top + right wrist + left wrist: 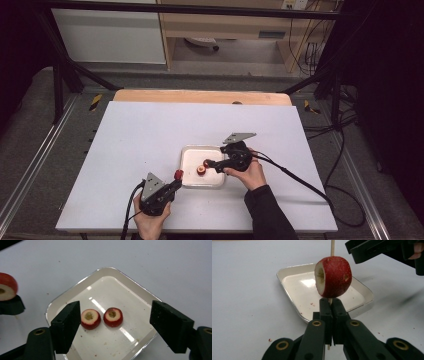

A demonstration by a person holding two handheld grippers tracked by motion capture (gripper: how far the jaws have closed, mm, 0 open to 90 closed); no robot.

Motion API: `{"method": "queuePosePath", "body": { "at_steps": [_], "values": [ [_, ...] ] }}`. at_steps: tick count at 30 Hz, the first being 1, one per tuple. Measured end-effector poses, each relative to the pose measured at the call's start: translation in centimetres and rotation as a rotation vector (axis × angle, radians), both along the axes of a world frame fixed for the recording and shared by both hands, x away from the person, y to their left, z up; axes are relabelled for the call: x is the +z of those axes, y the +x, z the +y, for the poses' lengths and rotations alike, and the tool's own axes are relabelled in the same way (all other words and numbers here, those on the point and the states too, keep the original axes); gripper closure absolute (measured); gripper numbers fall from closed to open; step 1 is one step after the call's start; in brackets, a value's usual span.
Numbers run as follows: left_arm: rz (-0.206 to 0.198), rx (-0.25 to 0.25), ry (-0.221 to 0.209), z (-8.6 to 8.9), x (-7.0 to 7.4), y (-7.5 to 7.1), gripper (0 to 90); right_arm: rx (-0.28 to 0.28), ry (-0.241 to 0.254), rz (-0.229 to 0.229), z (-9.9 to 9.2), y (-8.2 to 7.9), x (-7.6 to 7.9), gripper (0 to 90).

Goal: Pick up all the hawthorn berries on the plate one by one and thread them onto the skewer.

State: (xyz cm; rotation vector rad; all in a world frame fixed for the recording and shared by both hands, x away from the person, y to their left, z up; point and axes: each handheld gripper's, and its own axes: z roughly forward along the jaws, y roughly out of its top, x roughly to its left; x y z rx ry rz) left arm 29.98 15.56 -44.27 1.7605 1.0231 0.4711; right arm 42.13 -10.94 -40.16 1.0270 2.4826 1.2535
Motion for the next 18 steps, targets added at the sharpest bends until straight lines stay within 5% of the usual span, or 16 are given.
{"method": "queuePosePath", "body": {
  "at_steps": [7,18],
  "values": [
    [0.023,-0.001,0.005,0.4,-0.3,0.1,88.7,0.038,-0.159,0.044,1.6,1.8,-0.7,36.6],
    [0.038,-0.010,0.012,0.5,-0.3,0.2,88.7,0.140,-0.271,0.121,3.6,3.4,-1.4,46.9]
  ]
}}
